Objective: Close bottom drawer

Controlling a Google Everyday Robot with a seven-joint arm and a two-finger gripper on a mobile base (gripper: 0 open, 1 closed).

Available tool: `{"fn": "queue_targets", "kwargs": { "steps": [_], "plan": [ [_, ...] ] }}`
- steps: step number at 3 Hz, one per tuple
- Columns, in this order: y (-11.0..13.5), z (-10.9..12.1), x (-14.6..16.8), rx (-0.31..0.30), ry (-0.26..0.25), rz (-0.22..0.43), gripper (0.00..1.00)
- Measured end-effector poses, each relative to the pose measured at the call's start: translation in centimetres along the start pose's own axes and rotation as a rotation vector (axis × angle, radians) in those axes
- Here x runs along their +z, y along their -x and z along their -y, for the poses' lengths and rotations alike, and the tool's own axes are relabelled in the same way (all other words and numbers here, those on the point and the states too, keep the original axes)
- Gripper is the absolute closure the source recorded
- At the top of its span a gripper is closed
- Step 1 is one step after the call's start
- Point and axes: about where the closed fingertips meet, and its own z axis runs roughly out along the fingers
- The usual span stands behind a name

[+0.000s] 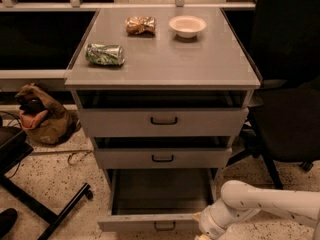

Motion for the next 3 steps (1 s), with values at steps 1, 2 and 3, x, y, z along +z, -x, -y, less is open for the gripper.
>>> {"fn": "queue_targets", "kwargs": {
  "steps": [1,2,3],
  "plan": [
    [-0.9,0.8,2.4,0.011,0.042,0.034,0.0],
    [-1.9,2.9,7.7,0.007,0.135,0.069,0.0],
    [-2.9,4.4,13.1,0.001,0.22,0.101,0.0]
  ]
}}
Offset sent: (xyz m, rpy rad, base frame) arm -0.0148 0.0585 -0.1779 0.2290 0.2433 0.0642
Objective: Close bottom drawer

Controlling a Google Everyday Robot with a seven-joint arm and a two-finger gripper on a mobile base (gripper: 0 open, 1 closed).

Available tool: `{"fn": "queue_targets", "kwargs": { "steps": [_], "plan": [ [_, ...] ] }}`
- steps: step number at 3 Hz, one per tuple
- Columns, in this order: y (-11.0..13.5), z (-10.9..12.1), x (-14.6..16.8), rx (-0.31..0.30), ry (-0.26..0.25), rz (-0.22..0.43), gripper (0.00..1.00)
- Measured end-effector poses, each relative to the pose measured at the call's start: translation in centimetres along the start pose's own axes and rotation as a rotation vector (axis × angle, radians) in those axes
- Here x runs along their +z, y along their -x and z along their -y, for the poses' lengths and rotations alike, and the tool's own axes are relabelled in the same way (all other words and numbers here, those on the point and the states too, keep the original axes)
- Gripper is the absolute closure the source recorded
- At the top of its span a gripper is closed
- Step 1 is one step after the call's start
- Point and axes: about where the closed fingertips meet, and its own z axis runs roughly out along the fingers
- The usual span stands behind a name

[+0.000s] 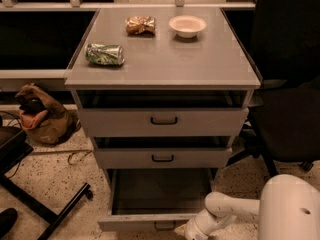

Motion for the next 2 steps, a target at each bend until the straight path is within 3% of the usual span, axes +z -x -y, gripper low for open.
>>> {"fn": "queue_targets", "kwargs": {
  "steps": [1,2],
  "plan": [
    [-0.01,2.18,2.78,-0.026,0.042,0.011,0.0],
    [-0.01,2.18,2.78,-0.026,0.042,0.011,0.0]
  ]
}}
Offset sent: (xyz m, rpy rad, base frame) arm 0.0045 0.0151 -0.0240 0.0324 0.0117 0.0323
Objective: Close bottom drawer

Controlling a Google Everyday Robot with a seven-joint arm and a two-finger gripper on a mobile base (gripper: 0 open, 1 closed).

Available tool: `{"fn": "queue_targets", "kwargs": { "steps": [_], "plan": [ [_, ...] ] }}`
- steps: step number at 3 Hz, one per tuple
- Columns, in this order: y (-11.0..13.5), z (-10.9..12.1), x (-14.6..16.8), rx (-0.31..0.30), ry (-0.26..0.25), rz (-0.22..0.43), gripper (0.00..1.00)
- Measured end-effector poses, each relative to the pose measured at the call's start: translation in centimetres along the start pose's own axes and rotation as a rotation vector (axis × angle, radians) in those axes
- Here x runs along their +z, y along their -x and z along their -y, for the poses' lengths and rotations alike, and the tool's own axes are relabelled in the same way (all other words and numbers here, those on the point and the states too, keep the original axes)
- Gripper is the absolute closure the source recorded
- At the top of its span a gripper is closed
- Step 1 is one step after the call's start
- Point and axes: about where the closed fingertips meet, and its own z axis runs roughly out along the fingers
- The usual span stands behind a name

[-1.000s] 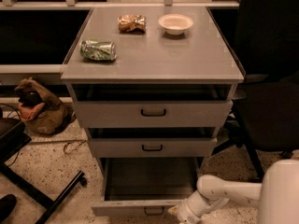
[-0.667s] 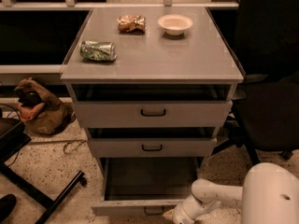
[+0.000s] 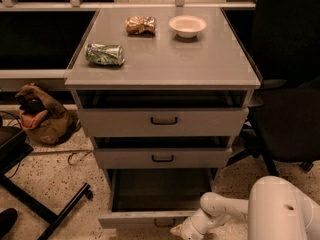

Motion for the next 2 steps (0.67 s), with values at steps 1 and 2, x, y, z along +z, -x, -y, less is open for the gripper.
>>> {"fn": "queue_targets", "kwargs": {
  "steps": [1,2],
  "plan": [
    [0.0,1.7,-1.1,0.005,-0.034,0.022,0.0],
    [-0.1,4.1,-2.4,0.009,-0.085,0.033,0.0]
  ]
}}
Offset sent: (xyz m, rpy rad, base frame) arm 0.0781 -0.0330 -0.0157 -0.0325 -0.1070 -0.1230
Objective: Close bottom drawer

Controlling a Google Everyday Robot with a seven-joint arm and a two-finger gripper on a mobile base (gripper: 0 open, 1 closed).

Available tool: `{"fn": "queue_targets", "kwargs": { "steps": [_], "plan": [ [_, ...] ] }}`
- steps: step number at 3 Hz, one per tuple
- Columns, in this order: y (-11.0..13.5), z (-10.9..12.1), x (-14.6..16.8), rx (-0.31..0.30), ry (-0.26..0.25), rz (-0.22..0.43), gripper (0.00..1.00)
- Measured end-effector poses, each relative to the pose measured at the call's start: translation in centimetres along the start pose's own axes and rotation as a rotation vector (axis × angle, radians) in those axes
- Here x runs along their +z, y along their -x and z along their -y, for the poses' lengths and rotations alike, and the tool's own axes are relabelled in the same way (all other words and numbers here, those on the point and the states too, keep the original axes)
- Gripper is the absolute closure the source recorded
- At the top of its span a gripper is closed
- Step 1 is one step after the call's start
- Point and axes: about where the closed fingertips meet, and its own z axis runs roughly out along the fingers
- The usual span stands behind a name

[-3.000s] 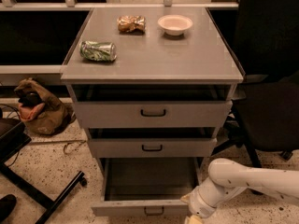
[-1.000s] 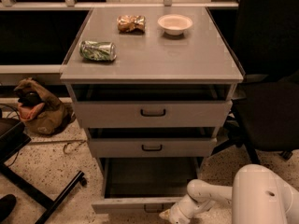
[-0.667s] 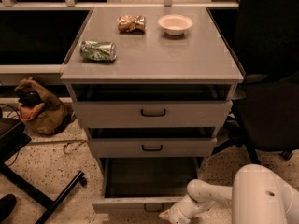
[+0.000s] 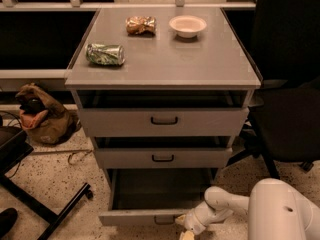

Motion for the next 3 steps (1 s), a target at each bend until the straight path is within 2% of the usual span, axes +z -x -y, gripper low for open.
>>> {"fn": "queue_targets", "kwargs": {
  "steps": [2,3],
  "plan": [
    [0.5,2.9,-1.1,-0.026,-0.075,0.021,0.0],
    [1.2,3.9,-1.2,-0.062,-0.112,0.038,0.0]
  ]
}}
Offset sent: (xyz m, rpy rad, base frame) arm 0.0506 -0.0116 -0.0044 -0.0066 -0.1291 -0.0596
